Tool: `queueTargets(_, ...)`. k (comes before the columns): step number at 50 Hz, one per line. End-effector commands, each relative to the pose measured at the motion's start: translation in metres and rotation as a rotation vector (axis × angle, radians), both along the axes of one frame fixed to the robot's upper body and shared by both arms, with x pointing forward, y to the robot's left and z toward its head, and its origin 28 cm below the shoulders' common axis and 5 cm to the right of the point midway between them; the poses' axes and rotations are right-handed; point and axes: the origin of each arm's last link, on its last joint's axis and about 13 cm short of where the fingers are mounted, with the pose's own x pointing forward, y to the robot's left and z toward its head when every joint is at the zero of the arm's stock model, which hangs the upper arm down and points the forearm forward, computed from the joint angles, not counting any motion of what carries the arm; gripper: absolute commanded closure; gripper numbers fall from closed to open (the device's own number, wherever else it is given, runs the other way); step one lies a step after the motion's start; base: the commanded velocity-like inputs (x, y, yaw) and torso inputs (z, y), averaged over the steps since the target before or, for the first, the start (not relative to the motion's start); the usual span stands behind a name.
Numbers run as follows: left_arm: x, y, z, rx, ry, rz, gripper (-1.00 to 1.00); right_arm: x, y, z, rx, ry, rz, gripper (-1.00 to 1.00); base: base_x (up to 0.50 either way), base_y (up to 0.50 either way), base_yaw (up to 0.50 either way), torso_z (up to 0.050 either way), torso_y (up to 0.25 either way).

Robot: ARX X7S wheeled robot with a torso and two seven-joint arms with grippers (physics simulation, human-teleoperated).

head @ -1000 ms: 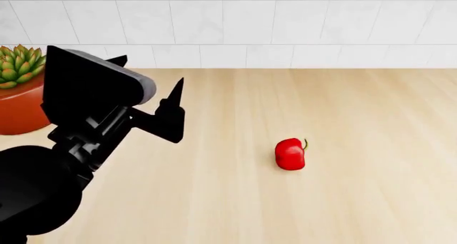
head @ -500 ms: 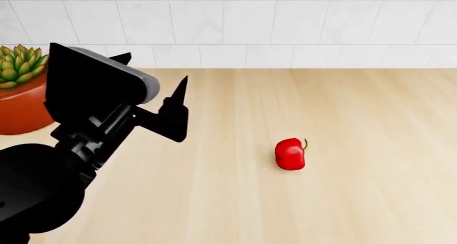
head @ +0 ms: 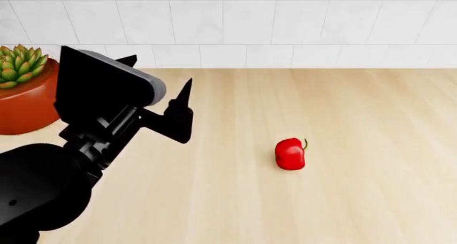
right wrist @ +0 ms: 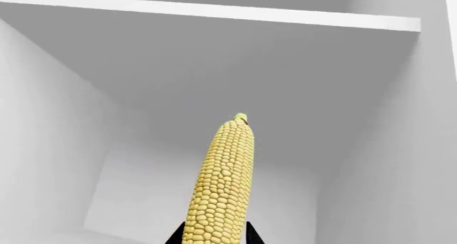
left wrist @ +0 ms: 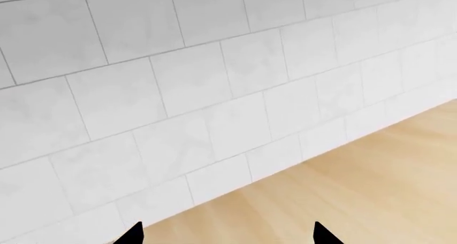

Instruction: Pick the corn, bell pepper from the counter and place them in the cabinet. Then close the cabinet.

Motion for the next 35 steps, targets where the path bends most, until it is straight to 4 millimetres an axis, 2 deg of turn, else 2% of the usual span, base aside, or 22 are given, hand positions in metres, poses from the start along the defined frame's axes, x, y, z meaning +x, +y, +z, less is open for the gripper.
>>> queueTargets(1, 0.002, -0.001, -0.003, 0.005, 0.005, 0.002, -1.0, 0.015, -0.011, 0.024, 0.048, 0.077, -0.064, 1.0, 0.0, 0.0, 0.0, 0.0, 0.0)
queueTargets(12, 0.004, -0.003, -0.004, 0.01, 0.01, -0.005, -1.0, 0.027, -0.028, 0.029, 0.128, 0.196, -0.169, 1.0, 0.0, 0.0, 0.0, 0.0, 0.0)
queueTargets(22, 0.005, -0.004, -0.005, 0.005, 0.007, -0.003, -1.0, 0.031, -0.032, 0.03, 0.108, 0.243, -0.204, 1.0, 0.0, 0.0, 0.0, 0.0, 0.0)
queueTargets(23, 0.005, -0.004, -0.004, 0.005, 0.006, -0.003, -1.0, 0.031, -0.032, 0.03, 0.102, 0.248, -0.204, -1.0, 0.0, 0.0, 0.0, 0.0, 0.0)
queueTargets(35, 0.005, -0.004, -0.004, -0.008, -0.003, 0.002, -1.0, 0.028, -0.026, 0.025, 0.008, 0.246, -0.158, -1.0, 0.0, 0.0, 0.0, 0.0, 0.0)
